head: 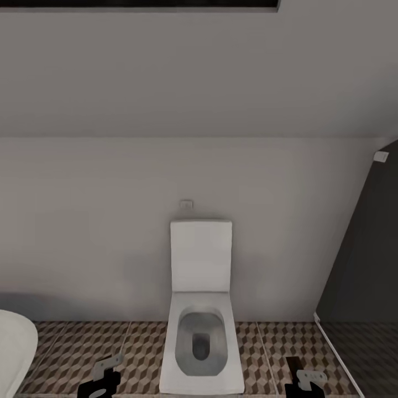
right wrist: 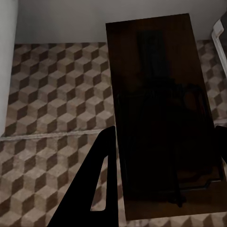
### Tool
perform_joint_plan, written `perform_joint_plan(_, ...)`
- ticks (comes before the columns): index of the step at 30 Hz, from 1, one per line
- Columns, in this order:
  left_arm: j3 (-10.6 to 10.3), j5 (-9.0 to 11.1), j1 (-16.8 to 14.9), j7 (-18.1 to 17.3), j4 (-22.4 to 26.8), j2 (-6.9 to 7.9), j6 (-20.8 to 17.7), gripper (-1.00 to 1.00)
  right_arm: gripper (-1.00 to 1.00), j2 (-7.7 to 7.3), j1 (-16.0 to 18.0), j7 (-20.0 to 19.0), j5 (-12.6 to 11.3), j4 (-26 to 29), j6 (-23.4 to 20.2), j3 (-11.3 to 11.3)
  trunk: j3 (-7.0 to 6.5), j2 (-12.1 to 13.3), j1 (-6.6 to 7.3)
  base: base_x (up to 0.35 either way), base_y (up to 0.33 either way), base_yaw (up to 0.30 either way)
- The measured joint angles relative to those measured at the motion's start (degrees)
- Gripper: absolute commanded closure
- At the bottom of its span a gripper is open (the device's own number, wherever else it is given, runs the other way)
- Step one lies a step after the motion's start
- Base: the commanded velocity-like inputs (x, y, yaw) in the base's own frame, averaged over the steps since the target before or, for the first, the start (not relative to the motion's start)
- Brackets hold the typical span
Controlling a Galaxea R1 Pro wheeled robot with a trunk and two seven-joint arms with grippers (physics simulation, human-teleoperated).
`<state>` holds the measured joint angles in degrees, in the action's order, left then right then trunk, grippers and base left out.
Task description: Take the four mousetraps from the cabinet in the bathroom and place them on the bathroom floor. Make sure all four end up on the same floor surface, and ensure that at least two of them are either under or directly next to the same bathroom sink.
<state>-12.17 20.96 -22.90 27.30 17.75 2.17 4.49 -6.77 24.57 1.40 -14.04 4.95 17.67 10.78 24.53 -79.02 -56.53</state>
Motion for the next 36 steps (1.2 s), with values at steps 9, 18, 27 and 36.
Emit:
perform_joint_plan(9,0.0,-0.1,0.0,0.0,0.0,-0.01,0.2,1.0,1.0,0.01,0.0,-0.1,0.1,0.0,0.0,0.0,1.62,-3.6,-1.98,0.0,0.0,0.0)
perform_joint_plan(18,0.0,-0.1,0.0,0.0,0.0,-0.01,0.2,1.0,1.0,0.01,0.0,-0.2,0.1,0.0,0.0,0.0,3.23,-7.2,-3.96,0.0,0.0,0.0)
perform_joint_plan(27,0.1,0.0,0.0,0.0,0.0,0.04,0.2,1.0,1.0,0.01,0.0,-0.2,0.2,0.1,0.0,0.0,4.85,-10.8,-5.93,0.0,0.0,0.0)
perform_joint_plan(36,0.1,0.0,0.0,-0.6,0.1,0.16,0.3,1.0,1.0,0.01,0.0,-0.4,0.2,0.2,0.1,0.0,4.86,-10.8,-5.94,0.0,0.0,0.0)
